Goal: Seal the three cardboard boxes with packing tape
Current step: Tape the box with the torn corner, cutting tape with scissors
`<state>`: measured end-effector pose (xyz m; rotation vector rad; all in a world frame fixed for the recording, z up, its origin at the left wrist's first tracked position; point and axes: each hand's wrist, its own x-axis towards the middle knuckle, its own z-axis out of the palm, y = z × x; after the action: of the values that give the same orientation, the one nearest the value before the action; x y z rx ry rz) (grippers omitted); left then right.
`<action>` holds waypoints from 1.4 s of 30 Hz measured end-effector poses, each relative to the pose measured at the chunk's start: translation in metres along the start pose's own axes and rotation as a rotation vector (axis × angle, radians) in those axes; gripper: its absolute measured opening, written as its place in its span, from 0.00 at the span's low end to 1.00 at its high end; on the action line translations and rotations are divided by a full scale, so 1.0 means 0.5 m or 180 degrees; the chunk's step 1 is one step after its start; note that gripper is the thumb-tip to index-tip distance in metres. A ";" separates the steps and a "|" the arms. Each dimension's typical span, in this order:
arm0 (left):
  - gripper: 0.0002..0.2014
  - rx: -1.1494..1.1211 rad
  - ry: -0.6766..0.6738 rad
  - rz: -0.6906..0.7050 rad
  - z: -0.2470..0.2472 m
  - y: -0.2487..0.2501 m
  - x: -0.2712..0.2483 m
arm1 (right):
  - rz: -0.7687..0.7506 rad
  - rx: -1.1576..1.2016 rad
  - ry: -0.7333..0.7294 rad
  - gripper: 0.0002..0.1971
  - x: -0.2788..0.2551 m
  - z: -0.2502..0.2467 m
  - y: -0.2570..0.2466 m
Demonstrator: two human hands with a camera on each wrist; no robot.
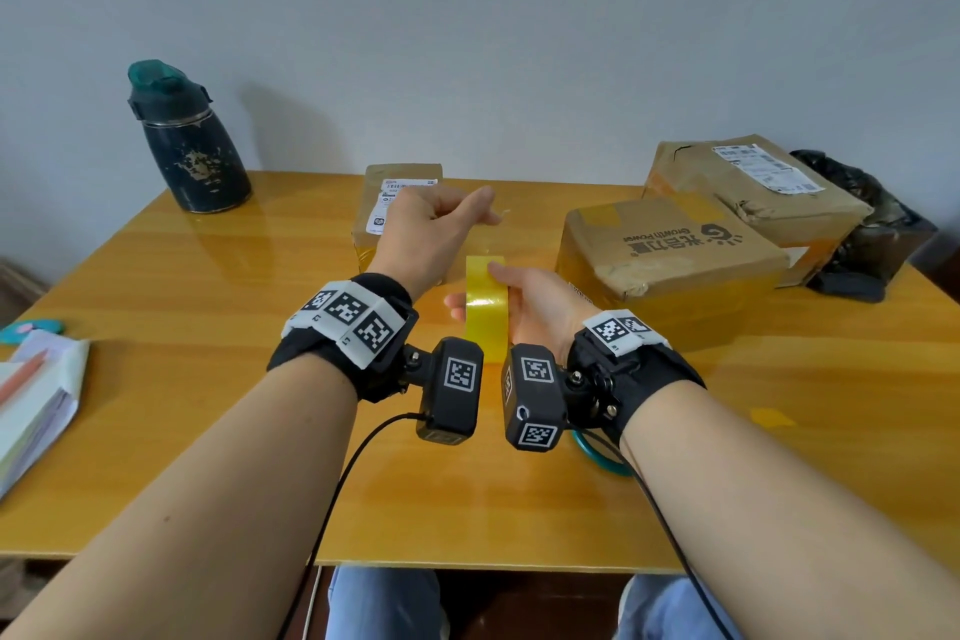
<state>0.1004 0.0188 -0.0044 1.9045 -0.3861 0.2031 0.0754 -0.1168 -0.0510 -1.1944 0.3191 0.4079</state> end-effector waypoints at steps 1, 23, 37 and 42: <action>0.14 -0.0035 0.0002 -0.0008 0.000 0.001 -0.002 | 0.0025 -0.0026 0.0022 0.14 -0.002 0.000 -0.001; 0.25 0.1159 -0.0130 0.1319 0.028 -0.104 -0.069 | 0.0168 0.0220 0.0258 0.13 -0.044 0.011 -0.037; 0.14 0.1883 0.0034 0.2343 0.015 -0.130 -0.073 | -0.0318 0.0043 0.0889 0.34 -0.020 0.028 -0.041; 0.13 0.2233 0.0090 0.2854 0.003 -0.132 -0.067 | -0.0229 -0.0039 0.0790 0.34 -0.032 0.036 -0.052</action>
<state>0.0930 0.0439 -0.0735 2.2622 -1.2645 1.0672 0.0740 -0.1100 -0.0160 -1.2671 0.4865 0.1991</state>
